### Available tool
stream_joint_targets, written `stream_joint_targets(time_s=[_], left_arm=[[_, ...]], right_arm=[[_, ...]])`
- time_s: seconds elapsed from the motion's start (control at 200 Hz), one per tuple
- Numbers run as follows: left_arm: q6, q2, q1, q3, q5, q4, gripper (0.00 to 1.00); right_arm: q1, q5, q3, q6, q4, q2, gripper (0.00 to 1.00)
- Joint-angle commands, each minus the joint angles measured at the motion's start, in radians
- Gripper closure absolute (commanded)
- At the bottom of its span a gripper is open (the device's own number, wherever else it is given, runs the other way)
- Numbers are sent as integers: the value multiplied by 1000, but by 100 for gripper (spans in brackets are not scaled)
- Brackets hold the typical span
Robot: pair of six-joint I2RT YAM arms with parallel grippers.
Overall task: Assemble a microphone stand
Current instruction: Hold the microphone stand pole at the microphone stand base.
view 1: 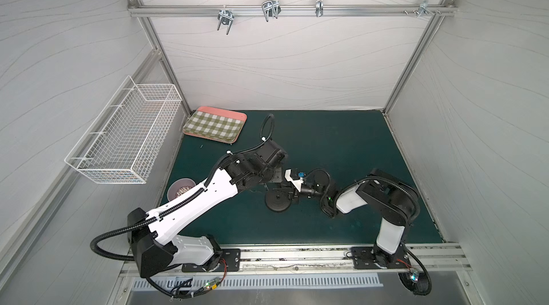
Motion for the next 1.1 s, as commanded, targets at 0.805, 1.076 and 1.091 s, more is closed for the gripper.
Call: stream_joint_targets(time_s=[0.805, 1.076, 1.091], left_arm=[[93, 33, -32, -56, -58, 90, 95], [95, 48, -32, -49, -49, 83, 95], [93, 49, -32, -48, -47, 80, 95]], right_arm=[[-25, -74, 49, 7, 76, 125, 74], [-26, -77, 52, 10, 77, 128, 75], [-27, -76, 52, 11, 76, 128, 75]])
